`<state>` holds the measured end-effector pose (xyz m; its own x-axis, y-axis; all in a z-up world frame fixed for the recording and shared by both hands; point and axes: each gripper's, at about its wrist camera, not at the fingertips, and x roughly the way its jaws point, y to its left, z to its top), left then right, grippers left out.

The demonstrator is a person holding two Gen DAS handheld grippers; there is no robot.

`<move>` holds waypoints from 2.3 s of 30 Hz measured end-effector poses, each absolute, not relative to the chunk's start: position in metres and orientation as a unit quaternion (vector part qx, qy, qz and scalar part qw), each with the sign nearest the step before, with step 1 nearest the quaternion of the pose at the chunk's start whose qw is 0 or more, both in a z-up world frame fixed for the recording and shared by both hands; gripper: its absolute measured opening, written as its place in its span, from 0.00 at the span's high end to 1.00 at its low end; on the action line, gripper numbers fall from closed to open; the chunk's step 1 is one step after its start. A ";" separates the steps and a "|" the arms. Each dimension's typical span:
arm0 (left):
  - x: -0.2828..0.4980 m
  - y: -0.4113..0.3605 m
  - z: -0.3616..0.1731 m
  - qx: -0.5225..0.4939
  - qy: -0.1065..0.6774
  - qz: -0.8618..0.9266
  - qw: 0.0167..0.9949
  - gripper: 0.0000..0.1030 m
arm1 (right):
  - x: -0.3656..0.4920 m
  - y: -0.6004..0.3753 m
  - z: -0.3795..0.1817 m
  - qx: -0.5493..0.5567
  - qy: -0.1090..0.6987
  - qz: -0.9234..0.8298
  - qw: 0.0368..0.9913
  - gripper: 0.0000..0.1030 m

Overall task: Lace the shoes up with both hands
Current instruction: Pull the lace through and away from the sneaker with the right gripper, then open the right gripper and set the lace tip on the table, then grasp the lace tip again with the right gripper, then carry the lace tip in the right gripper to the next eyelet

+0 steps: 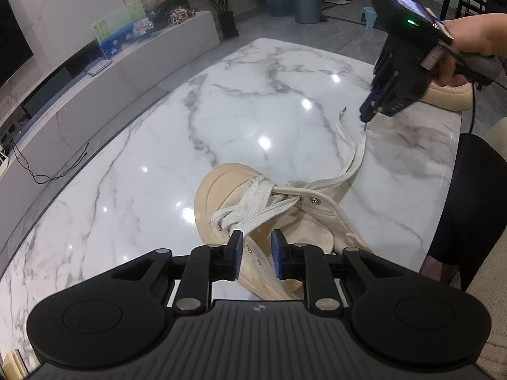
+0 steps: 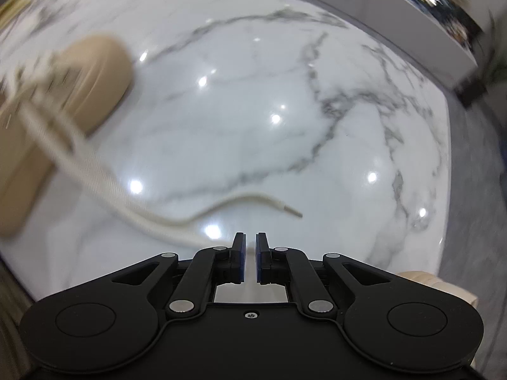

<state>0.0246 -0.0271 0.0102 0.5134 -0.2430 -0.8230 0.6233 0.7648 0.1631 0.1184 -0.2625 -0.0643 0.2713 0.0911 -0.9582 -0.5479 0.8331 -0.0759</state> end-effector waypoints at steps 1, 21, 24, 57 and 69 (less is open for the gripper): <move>0.025 -0.027 0.010 0.225 0.421 -0.257 0.840 0.80 | 0.122 -0.263 -0.066 -0.191 0.570 0.201 0.773 0.92; 0.032 -0.020 0.003 0.218 0.429 -0.265 0.836 0.77 | 0.159 -0.253 -0.076 -0.031 0.615 0.170 0.770 0.77; 0.031 -0.020 0.003 0.218 0.429 -0.264 0.836 0.77 | 0.163 -0.248 -0.077 -0.020 0.614 0.171 0.770 0.76; 0.025 -0.011 0.009 0.189 0.432 -0.265 0.841 0.80 | 0.132 -0.176 -0.010 -0.151 0.492 0.341 0.787 0.99; 0.014 -0.007 0.014 0.183 0.425 -0.262 0.847 0.80 | 0.049 -0.121 0.027 -0.307 0.393 0.537 0.681 0.99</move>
